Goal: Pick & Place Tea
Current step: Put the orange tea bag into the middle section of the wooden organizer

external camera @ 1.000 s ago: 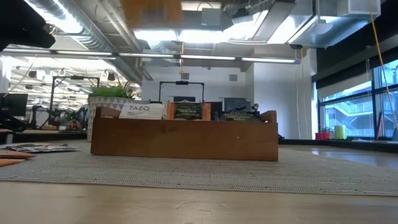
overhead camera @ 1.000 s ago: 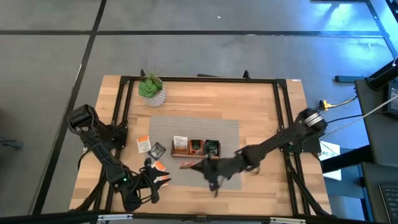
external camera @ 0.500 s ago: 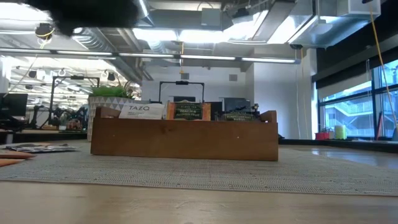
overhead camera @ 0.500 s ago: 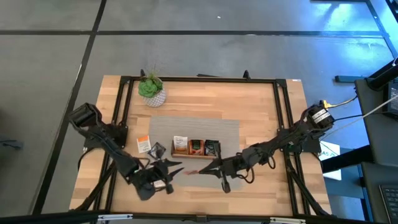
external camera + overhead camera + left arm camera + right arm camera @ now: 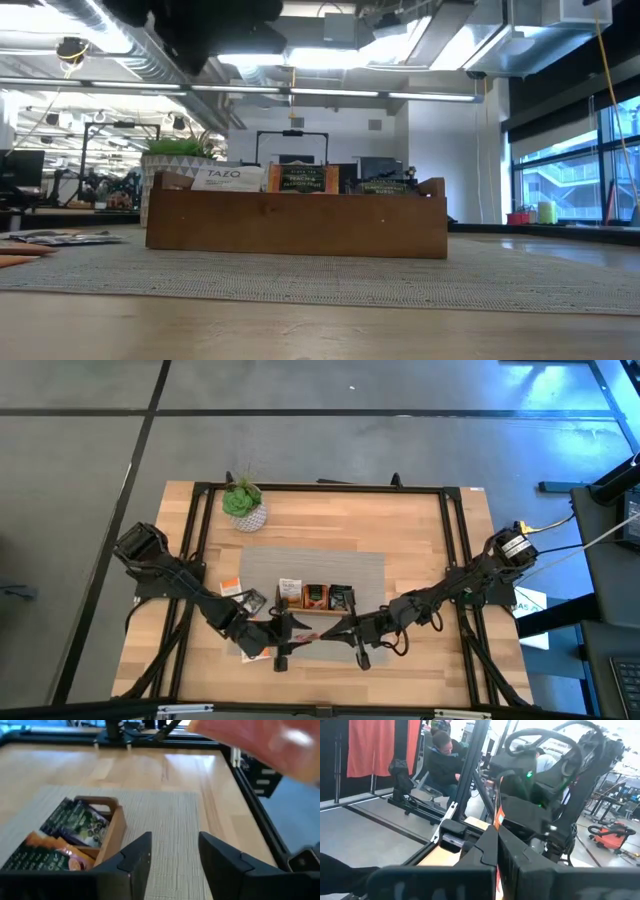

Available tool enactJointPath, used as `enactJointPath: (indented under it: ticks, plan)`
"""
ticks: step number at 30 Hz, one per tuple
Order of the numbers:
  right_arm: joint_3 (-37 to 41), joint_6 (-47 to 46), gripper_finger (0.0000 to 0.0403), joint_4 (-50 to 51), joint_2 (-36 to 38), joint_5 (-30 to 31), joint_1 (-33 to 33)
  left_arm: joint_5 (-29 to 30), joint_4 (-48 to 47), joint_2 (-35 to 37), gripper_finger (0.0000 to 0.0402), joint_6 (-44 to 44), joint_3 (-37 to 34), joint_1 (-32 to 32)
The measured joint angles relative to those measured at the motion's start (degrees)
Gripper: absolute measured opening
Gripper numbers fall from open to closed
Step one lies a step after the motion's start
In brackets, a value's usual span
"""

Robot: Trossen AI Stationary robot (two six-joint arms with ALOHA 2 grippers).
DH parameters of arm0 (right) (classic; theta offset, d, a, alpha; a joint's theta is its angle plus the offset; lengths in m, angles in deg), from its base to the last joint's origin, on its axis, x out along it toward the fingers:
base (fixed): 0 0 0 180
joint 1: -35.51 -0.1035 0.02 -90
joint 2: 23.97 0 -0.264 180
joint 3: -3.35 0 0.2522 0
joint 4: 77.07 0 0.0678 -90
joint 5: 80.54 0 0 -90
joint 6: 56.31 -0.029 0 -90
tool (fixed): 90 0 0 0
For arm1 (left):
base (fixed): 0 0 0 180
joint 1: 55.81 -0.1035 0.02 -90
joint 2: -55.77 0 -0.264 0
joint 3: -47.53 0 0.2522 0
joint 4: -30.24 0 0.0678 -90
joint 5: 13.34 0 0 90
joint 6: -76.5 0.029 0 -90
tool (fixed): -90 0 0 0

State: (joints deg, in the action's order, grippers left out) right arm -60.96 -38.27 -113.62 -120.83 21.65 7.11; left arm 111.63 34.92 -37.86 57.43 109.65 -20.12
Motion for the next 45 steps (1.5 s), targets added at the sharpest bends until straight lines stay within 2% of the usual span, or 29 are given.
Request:
enactJointPath:
  ticks: [6,12,15,18,21,27,32,45]
  plan:
    - [0.0,-2.5,0.0004,5.4,0.0,1.1,-1.4,0.0,-0.2,0.0,0.0185,-6.6,0.0,-0.6]
    - [0.0,-1.6,0.0005,7.7,0.0,14.5,-4.6,0.2,-0.1,0.0,0.0185,-6.0,0.0,0.1]
    - [0.0,-4.7,0.0005,10.3,0.0,17.8,-5.4,2.7,0.0,0.0,0.0185,-5.4,0.0,0.9]
    - [0.0,-8.8,0.0005,12.5,0.0,17.4,-5.5,4.4,-0.1,0.0,0.0187,-7.2,0.0,1.2]
    - [0.0,-10.5,0.0005,13.0,0.0,17.4,-5.4,2.1,-0.1,0.0,0.0185,-8.5,0.0,0.4]
    - [0.0,-12.2,0.0005,13.2,0.0,17.3,-5.4,0.8,2.7,-0.1,0.0167,-4.3,0.0,-0.3]
    - [0.0,-12.9,0.0005,13.4,0.0,17.3,-5.2,0.9,5.8,-0.1,0.0138,-0.5,0.0,-0.2]
    - [0.0,-13.0,0.0005,13.4,0.0,17.2,-4.3,-0.1,5.8,-0.1,0.0055,1.0,0.0,-0.2]
